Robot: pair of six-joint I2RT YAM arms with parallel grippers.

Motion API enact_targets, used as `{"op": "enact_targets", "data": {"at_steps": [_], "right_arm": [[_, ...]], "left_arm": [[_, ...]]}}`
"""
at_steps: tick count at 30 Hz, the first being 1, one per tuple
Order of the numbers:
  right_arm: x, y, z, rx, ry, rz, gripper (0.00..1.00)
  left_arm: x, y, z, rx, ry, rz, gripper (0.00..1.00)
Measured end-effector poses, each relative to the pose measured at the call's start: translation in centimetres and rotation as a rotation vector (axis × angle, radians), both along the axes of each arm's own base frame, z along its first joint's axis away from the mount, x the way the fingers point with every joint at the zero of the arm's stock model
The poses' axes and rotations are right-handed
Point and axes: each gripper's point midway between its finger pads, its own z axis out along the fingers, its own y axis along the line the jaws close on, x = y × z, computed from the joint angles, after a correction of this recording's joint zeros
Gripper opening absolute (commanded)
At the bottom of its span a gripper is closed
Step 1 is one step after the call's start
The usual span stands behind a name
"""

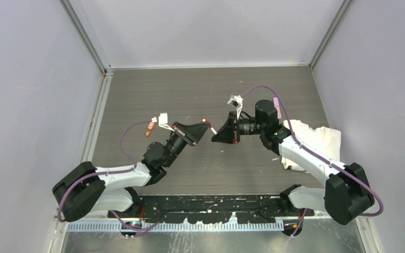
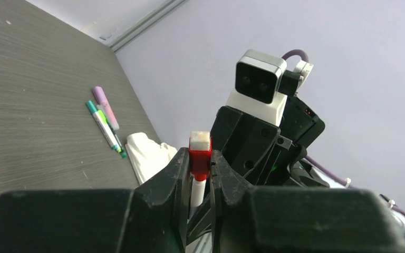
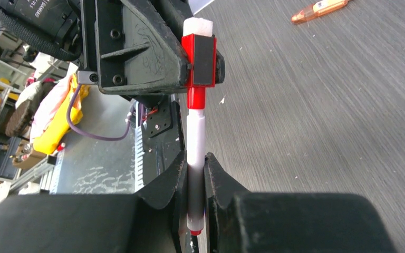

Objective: Insert the pens into the pen caps
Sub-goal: Insert the pen cap onto the pen.

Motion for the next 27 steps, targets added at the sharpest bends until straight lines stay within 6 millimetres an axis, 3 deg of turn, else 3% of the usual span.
{"op": "enact_targets", "data": {"at_steps": [14, 27], "right_arm": [[-0.5, -0.2, -0.5, -0.016, 0.005, 0.024, 0.01], [-1.3, -0.8, 0.0, 0.010, -0.018, 0.048, 0.01]], "left_arm": [[-0.6, -1.7, 0.0, 0.205, -0.088, -0.079, 0.01], [-1.4, -3.7, 1.0, 0.146, -0.147, -0.198, 0.05]]}}
